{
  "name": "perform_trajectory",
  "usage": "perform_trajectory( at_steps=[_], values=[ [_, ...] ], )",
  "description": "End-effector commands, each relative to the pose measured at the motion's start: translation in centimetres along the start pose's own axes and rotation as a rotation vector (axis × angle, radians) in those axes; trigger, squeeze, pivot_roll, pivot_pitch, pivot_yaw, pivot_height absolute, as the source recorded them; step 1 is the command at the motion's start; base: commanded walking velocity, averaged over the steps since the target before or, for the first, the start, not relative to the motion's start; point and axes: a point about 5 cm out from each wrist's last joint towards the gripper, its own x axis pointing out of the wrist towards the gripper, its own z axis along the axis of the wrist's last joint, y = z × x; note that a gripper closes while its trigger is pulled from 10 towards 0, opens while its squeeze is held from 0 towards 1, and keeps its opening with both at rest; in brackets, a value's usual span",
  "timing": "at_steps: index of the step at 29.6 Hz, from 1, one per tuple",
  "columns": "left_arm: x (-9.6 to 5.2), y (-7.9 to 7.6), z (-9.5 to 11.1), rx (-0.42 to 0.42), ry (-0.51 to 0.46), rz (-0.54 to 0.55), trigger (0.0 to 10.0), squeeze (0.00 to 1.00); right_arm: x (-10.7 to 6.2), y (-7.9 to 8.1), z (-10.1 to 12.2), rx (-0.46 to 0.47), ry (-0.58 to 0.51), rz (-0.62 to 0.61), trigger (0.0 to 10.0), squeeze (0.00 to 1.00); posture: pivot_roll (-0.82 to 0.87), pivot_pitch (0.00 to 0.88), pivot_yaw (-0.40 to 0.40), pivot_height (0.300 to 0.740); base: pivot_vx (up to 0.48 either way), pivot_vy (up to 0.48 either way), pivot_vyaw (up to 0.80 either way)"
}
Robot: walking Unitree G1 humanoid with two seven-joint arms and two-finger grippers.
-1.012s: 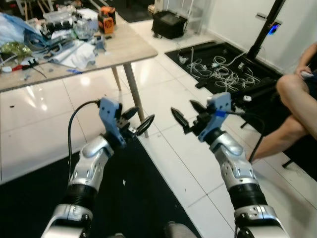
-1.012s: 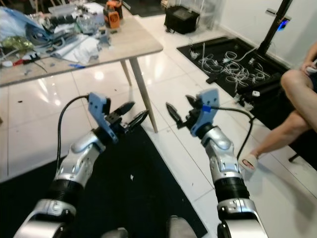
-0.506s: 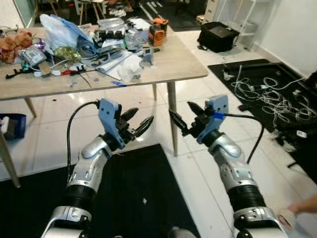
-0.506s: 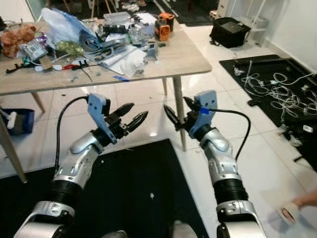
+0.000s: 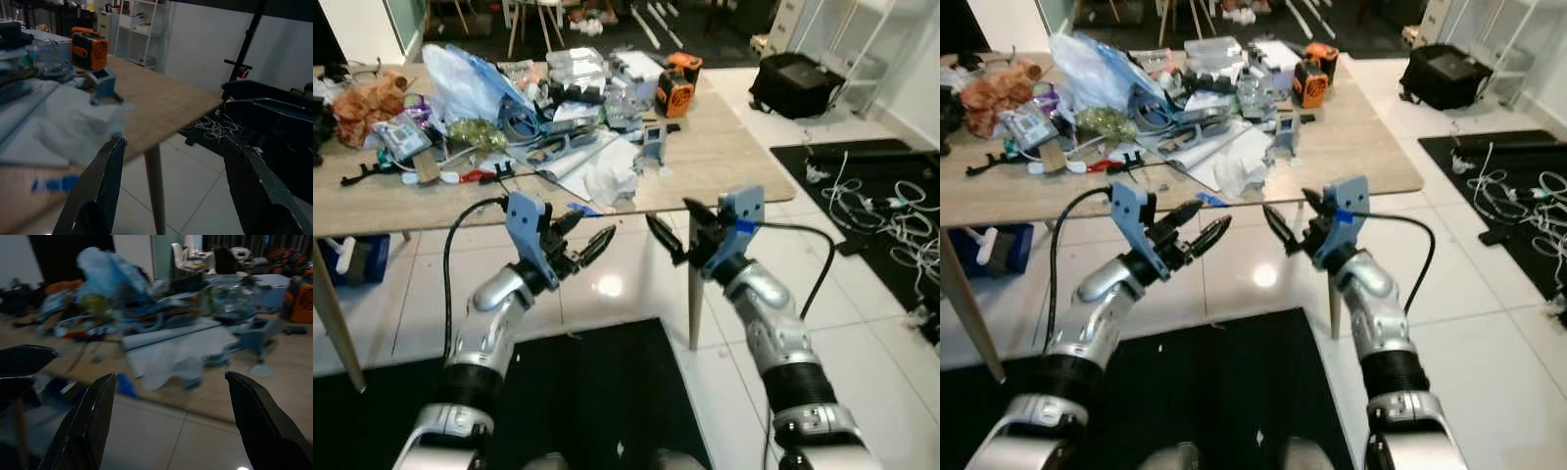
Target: Picking trash to rubbish bin
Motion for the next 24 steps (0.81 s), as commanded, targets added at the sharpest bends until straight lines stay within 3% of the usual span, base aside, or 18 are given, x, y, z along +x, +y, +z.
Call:
perform_trajectory(
  at_steps=[1,8,24],
  values=[
    [0.33,-0.47,0.0,-0.009,-0.004,-0.014,10.0,0.0,-0.47,-0.57,-0.06,0.003,0.008,-0.021,10.0,0.0,-0.09,0.0,-0.023,0.74,0.48,0.0,0.0],
    [0.27,-0.33,0.08,-0.011,-0.01,0.002,10.0,0.0,-0.51,-0.37,-0.01,-0.011,0.015,0.018,10.0,0.0,-0.09,0.0,-0.023,0.74,0.382,0.0,0.23],
    [0.22,-0.4,0.37,0.01,-0.017,-0.004,10.0,0.0,-0.7,-0.17,0.22,-0.035,0.009,0.056,10.0,0.0,-0.09,0.0,-0.022,0.74,0.0,0.0,0.78]
  ],
)
